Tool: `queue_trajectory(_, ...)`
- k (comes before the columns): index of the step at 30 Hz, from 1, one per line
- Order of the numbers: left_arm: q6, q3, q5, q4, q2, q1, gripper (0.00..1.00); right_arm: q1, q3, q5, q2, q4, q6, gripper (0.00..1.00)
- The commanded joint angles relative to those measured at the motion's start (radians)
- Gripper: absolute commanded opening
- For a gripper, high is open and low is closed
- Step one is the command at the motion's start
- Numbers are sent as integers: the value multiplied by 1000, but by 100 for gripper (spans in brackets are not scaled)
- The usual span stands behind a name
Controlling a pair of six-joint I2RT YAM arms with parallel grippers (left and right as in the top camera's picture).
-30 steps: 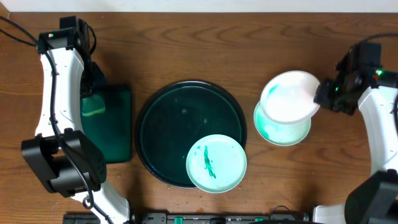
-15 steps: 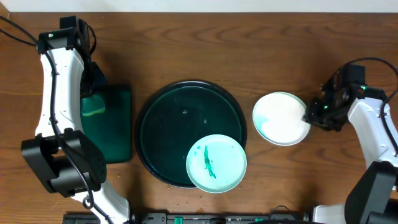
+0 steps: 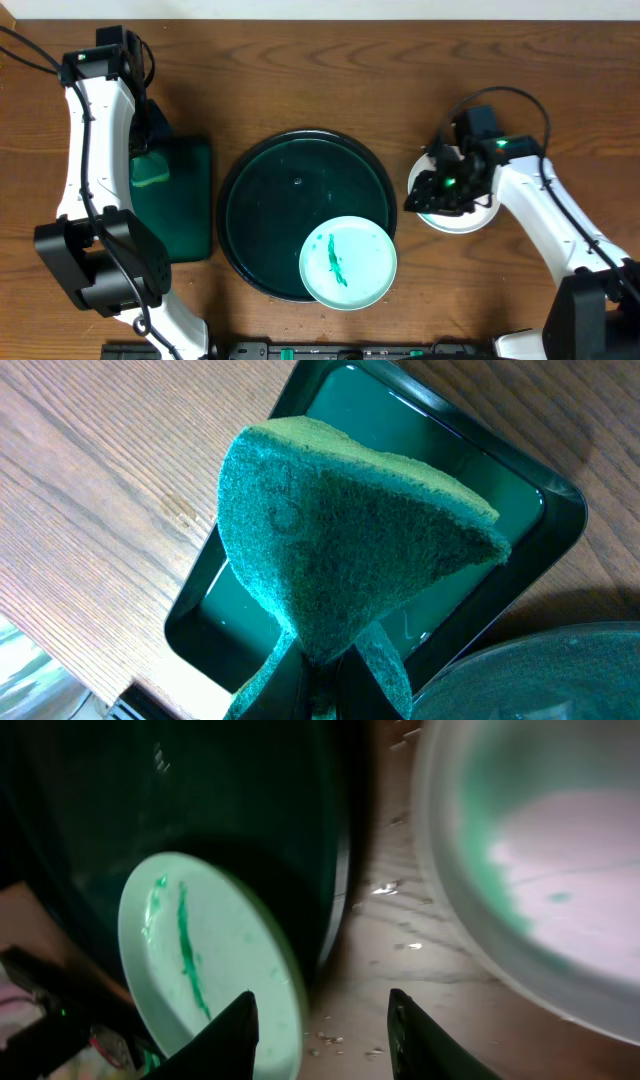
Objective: Clean dirty plates on tray and stack at the side
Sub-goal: 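Move the right gripper back to grip the last plate's rim on the tray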
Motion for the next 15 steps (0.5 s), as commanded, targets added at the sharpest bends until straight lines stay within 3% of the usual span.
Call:
queue_trajectory(1, 8, 2, -19, -3, -5, 2, 7, 103, 17, 39, 39, -5, 51, 40)
queue_trajectory(8, 8, 2, -19, -3, -5, 2, 7, 214, 17, 56, 142, -34, 38, 36)
queue_trajectory(12, 8, 2, -19, -3, -5, 2, 7, 252, 17, 61, 182, -60, 3, 26)
queue_trajectory(15, 8, 2, -19, -3, -5, 2, 7, 268, 17, 107, 187, -64, 3, 11)
